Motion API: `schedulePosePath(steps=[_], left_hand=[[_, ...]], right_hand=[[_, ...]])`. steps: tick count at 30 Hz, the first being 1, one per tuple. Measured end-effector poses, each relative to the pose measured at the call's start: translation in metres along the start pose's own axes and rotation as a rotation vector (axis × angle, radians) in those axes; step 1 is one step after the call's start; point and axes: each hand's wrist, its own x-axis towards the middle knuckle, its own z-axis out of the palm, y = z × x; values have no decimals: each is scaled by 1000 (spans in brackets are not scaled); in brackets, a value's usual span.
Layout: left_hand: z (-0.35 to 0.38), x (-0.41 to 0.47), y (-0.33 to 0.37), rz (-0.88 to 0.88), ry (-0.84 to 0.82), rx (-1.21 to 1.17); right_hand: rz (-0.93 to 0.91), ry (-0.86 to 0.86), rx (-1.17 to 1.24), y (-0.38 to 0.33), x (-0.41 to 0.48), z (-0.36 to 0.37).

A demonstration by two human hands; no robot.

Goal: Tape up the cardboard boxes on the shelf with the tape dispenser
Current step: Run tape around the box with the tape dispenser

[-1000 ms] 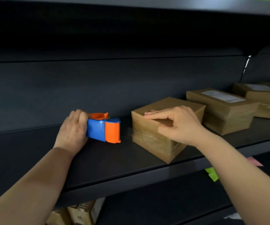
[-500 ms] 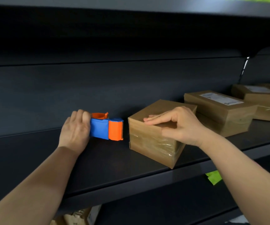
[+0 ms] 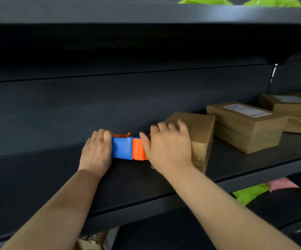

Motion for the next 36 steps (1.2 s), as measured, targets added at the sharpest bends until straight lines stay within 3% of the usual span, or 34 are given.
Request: schedulePosePath(steps=[4, 9, 14, 18, 21, 23, 26, 30, 33, 36], left_hand=[[3, 0, 5, 20, -2, -8], [3, -1, 2, 0, -15, -32], [0, -1, 6, 71, -23, -109], [0, -4, 1, 33, -53, -179], [0, -3, 1, 4, -50, -167], [0, -2, 0, 14, -24, -119], [-2, -1, -3, 29, 3, -85], [-7, -2, 1, 155, 29, -135], [-14, -2, 10, 267, 27, -159], [-18, -4, 10, 272, 9, -158]], right_hand=[[-184, 293, -15, 17, -9, 36], [-204, 220, 29, 23, -8, 29], [33, 193, 243, 42, -5, 15], [5, 17, 251, 31, 27, -11], [81, -202, 451, 25, 40, -20], [82, -326, 302, 17, 41, -15], [34, -473, 143, 15, 43, -12], [-111, -663, 334, 29, 46, -30], [-77, -628, 410, 22, 49, -37], [-57, -506, 194, 4, 47, -25]])
